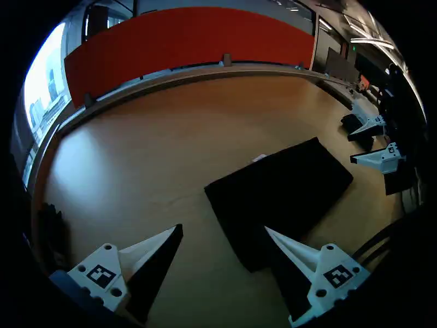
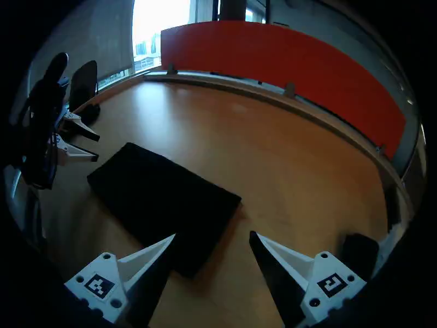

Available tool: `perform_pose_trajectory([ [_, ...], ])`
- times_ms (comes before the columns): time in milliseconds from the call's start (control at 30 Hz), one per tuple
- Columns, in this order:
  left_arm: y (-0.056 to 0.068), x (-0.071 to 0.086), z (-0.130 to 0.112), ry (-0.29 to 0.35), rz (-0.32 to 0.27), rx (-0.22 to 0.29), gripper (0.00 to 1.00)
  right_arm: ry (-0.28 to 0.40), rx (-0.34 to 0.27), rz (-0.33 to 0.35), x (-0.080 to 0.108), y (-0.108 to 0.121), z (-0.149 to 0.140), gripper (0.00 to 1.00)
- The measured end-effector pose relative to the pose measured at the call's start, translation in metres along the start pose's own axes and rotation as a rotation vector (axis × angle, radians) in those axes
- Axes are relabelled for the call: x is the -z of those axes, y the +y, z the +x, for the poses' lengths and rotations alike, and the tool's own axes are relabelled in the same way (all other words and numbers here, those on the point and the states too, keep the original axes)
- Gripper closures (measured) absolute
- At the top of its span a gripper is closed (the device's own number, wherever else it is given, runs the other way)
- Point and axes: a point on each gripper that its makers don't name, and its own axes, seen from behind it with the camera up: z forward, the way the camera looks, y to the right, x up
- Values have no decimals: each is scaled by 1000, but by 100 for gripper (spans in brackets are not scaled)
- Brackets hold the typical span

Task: Fold towel

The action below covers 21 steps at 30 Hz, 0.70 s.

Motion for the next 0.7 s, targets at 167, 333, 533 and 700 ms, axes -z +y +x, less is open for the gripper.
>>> perform_pose_trajectory([
  [167,-2,4,-6,-1,12,13,0,-2,-2,-3,4,-1,-4,6],
  [333,-3,7,-10,1,18,24,0,-2,0,0,6,-1,-7,5],
  [533,-4,12,-12,12,31,35,0,-1,19,25,8,-6,-9,6],
  [700,-5,19,-16,26,42,54,0,-5,45,51,8,-11,-13,5],
])
